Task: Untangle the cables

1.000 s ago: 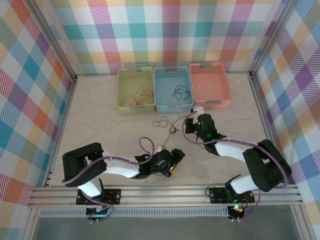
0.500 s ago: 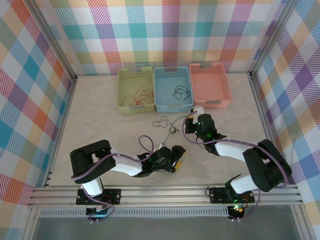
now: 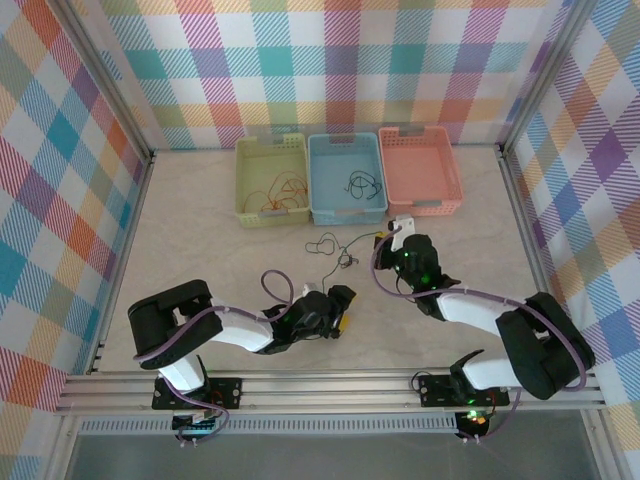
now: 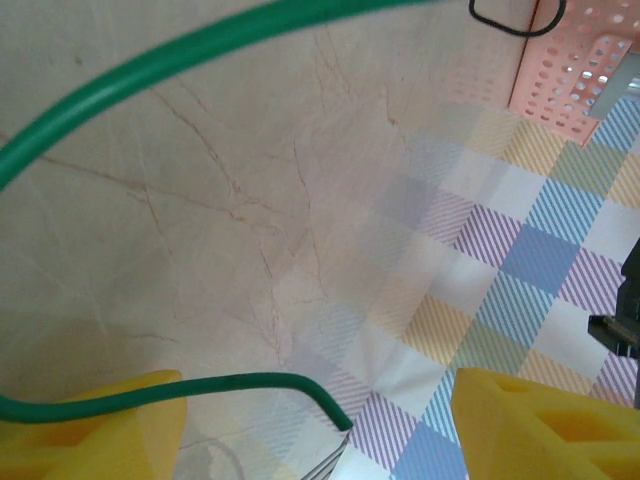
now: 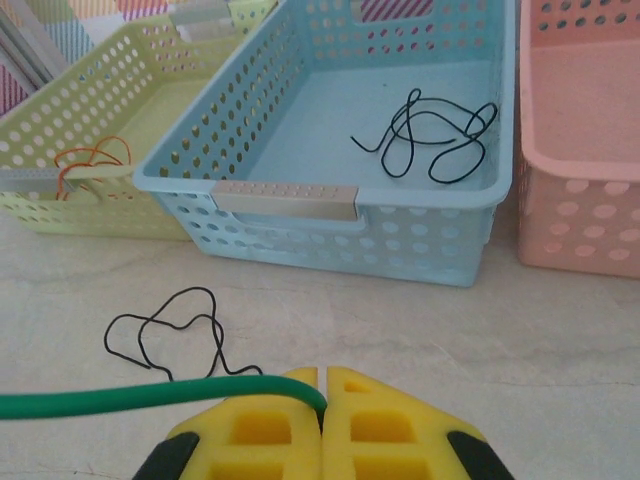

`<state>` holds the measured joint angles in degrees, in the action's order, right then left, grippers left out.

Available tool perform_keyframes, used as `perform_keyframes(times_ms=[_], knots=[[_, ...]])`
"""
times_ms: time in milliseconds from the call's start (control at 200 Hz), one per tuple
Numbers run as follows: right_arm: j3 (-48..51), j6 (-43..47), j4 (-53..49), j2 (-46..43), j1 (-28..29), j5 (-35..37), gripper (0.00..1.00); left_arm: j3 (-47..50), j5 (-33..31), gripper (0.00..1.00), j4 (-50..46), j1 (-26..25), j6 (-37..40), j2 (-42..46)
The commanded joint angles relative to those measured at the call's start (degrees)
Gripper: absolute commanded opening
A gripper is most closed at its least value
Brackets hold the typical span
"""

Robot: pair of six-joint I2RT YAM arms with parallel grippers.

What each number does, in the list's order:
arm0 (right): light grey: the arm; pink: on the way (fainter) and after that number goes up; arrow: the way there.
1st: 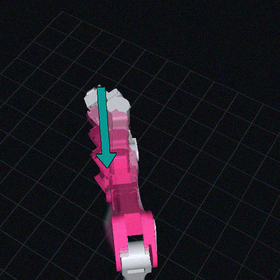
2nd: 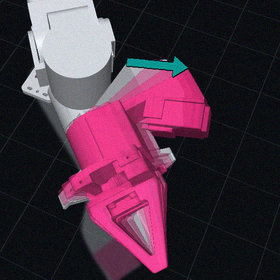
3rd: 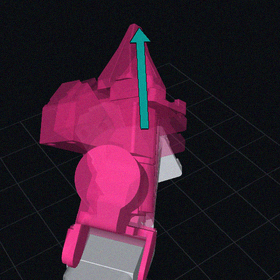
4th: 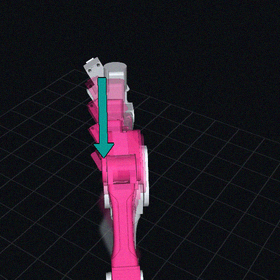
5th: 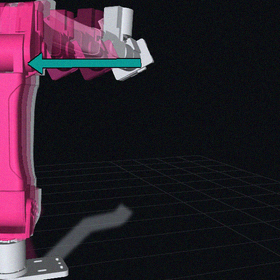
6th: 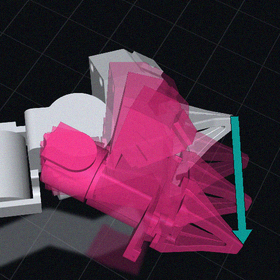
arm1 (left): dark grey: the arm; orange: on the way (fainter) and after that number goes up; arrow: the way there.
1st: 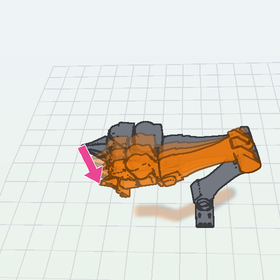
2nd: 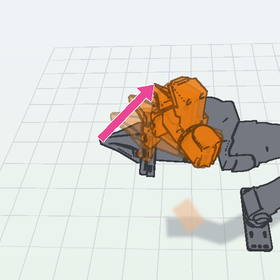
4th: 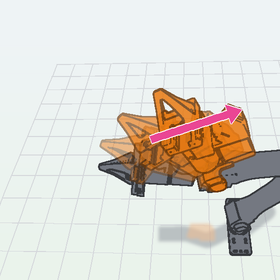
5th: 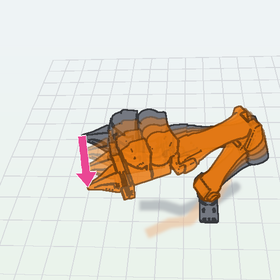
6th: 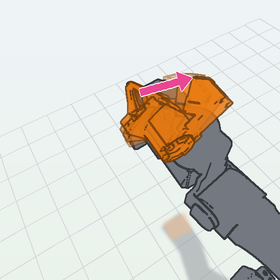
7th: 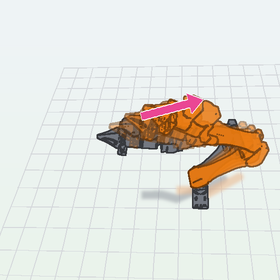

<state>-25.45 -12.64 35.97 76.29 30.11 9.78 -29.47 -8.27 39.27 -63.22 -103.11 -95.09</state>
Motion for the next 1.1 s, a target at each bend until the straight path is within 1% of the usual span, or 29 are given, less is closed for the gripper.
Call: perform_keyframes(times_ms=[0, 200, 415, 490, 555, 735, 840, 990, 1095], knots=[[0.7, 1.2, 2.4, -2.5, 0.5, -0.6, 0.0, 3.4, -4.5, 0.73, -8.6, 1.9, 0.8, -1.1], [1.9, 2.3, 3.2, -5.0, 0.5, -4.2, 0.0, 5.8, -6.2, 0.73, -8.7, 2.7, 0.9, -0.3], [2.3, 2.3, 3.8, -5.5, 0.5, -4.2, 0.0, 6.4, -7.2, 0.62, -11.1, 2.9, 1.8, 0.8], [2.4, 2.4, 3.8, -5.6, 0.5, -4.0, 0.0, 6.9, -7.7, 0.56, -11.3, 3.1, 2.1, 1.5], [2.3, 2.4, 3.8, -5.7, 0.5, -3.9, 0.0, 6.9, -8.0, 0.54, -12.4, 3.2, 2.4, 2.2], [2.3, 2.5, 3.8, -5.5, 0.4, -3.6, 0.0, 7.2, -8.3, 0.45, -13.6, 3.3, 3.0, 3.4], [2.4, 2.4, 3.8, -5.6, 0.5, -3.5, 0.0, 7.2, -8.3, 0.43, -13.8, 3.3, 3.1, 3.7], [2.3, 2.3, 3.7, -5.5, 0.4, -2.8, 0.0, 7.2, -8.1, 0.32, -14.1, 3.3, 3.5, 4.0], [2.3, 1.8, 3.5, -5.5, 0.4, -1.6, 0.0, 7.2, -8.0, 0.16, -14.5, 3.3, 4.6, 4.8]])
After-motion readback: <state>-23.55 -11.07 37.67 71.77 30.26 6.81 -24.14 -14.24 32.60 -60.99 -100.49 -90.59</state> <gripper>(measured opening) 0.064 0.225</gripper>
